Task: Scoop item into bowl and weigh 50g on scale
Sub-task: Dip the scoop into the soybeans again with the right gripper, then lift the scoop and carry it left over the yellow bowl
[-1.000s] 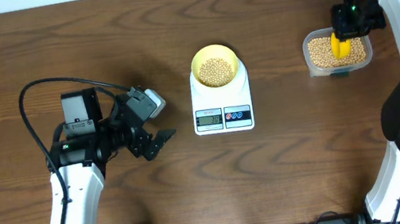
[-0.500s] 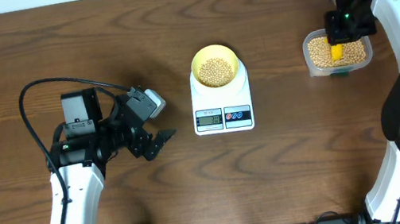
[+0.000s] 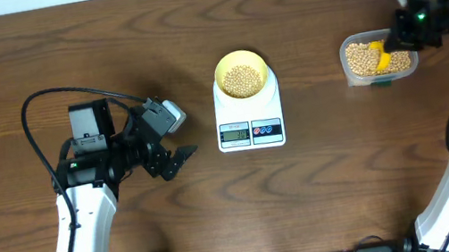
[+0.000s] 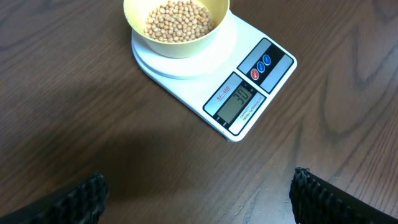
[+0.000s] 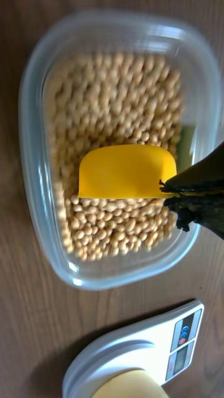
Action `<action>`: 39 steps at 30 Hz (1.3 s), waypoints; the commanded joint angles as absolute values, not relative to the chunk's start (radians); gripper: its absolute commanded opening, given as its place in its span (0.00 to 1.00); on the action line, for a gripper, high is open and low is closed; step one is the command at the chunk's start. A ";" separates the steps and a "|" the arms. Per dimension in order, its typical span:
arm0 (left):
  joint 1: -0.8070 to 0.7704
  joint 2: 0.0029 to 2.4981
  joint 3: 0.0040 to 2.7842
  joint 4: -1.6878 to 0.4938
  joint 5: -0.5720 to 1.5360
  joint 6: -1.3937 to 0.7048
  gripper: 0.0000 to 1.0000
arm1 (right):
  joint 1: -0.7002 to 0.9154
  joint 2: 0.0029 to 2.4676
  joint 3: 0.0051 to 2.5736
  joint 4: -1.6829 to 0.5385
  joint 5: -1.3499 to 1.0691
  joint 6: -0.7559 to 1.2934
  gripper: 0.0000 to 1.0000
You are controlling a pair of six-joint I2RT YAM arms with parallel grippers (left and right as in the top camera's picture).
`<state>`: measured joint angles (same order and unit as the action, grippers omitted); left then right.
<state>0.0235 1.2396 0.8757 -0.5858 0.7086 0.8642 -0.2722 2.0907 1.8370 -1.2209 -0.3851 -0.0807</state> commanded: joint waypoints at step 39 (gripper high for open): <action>0.028 1.229 0.870 -0.586 0.725 0.863 0.95 | -0.150 2.082 1.831 -1.195 -1.010 -0.141 0.01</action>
<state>0.0235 1.2396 0.8757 -0.5858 0.7086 0.8642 -0.2138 2.0907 1.8359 -1.2362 -0.9733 -0.2047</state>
